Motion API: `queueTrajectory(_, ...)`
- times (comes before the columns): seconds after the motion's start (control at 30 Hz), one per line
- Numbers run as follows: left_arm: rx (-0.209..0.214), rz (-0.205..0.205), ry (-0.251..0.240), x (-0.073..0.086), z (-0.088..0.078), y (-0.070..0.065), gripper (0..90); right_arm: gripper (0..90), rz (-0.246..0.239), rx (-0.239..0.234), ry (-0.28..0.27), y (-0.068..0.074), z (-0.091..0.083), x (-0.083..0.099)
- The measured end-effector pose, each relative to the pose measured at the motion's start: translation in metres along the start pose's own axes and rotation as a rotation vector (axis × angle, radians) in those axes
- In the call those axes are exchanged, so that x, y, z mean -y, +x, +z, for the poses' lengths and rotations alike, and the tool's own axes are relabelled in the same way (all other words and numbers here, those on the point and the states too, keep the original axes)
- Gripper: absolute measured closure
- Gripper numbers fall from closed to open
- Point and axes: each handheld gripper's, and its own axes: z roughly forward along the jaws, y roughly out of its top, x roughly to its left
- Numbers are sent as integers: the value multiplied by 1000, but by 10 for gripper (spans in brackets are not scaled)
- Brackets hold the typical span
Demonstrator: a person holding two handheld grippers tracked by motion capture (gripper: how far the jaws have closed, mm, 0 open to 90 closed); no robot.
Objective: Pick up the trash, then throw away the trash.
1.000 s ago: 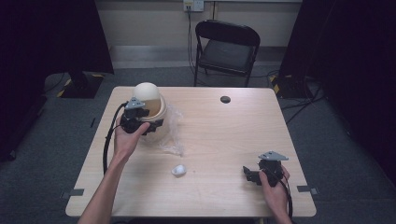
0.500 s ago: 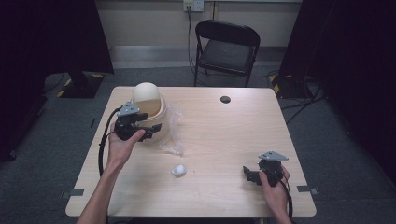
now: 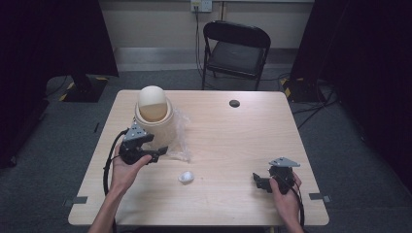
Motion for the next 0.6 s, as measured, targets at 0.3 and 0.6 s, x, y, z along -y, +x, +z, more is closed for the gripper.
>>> queueTrajectory(0.3, 61, -14, 58, 25, 11, -16, 256, 98, 0, 0, 0, 0, 0, 0)
queueTrajectory(0.6, 137, 39, 122, 40, 32, -39, 312, 98, 0, 0, 0, 0, 0, 0)
